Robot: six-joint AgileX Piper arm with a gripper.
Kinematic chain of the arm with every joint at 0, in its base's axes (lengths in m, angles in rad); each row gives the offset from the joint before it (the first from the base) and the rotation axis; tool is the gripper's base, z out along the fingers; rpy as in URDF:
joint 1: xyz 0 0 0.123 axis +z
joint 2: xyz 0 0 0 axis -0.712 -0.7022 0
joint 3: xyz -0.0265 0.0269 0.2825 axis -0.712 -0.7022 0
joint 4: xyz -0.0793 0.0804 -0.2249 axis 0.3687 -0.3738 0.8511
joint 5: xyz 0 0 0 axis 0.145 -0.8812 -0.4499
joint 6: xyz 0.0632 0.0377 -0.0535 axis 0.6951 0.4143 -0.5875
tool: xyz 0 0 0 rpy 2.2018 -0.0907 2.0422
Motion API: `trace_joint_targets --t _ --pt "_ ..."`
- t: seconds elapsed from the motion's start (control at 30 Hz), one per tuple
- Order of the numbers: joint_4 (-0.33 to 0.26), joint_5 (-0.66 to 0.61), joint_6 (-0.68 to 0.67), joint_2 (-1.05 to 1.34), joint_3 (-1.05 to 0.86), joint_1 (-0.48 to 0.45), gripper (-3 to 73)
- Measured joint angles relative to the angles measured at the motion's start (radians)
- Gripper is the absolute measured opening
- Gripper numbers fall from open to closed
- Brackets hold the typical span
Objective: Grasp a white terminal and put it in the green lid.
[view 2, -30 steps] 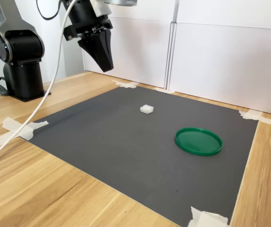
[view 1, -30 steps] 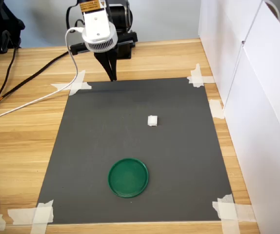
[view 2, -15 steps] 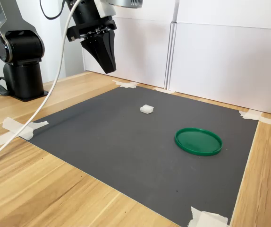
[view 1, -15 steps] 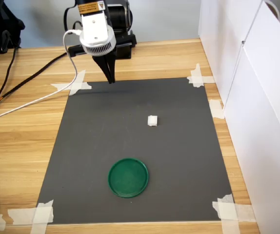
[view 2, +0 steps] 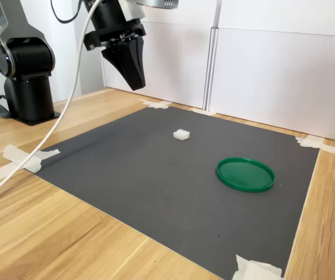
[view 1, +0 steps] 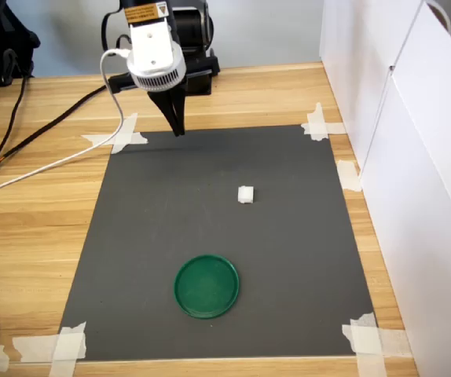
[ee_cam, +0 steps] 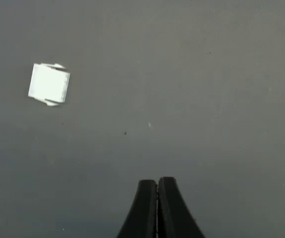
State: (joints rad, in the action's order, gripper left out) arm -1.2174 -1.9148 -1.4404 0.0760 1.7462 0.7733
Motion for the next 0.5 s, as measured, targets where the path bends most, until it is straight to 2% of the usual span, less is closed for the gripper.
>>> trace_joint_targets --t 0.23,0.5 --pt "0.013 -0.087 0.0 -0.128 0.126 0.0 -2.2" --pt "0.029 -0.215 -0.019 -0.29 0.38 0.0 -2.2"
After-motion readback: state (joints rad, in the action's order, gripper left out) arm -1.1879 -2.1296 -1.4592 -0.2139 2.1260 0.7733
